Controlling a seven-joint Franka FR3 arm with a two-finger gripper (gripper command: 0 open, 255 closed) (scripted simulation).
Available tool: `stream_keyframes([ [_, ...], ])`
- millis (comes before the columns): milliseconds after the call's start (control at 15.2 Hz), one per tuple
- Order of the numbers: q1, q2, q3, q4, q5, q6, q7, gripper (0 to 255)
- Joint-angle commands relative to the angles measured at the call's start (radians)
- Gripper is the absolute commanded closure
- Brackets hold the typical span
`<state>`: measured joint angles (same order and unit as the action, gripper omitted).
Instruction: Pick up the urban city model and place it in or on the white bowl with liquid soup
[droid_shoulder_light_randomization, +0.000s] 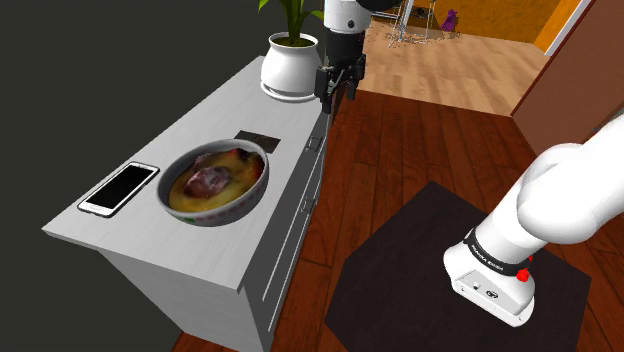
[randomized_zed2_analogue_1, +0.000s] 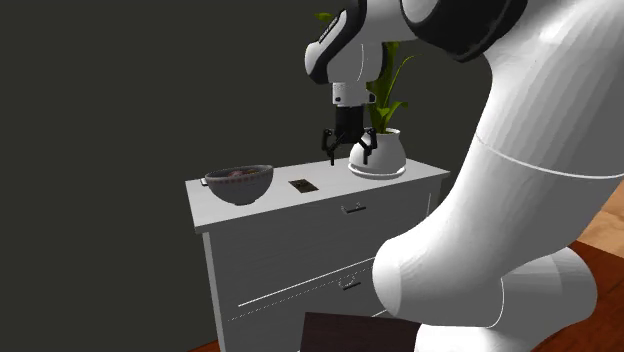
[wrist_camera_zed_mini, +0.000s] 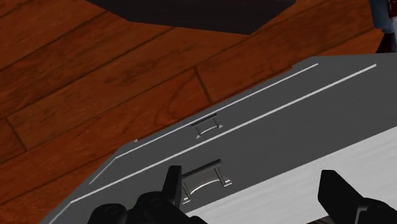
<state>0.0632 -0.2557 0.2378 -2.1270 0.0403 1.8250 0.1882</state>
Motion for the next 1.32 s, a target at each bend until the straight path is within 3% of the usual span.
stream_keyframes([
  [0,0.006,0.067,0.018,0.036,-0.001,0.038,0.029,0],
  [528,0.044,0.347,0.071,0.258,-0.043,0.118,0.141,0],
  [990,0.105,0.604,0.086,0.523,-0.104,0.127,0.225,0],
  [1254,0.108,0.618,0.083,0.489,-0.109,0.175,0.228,0],
])
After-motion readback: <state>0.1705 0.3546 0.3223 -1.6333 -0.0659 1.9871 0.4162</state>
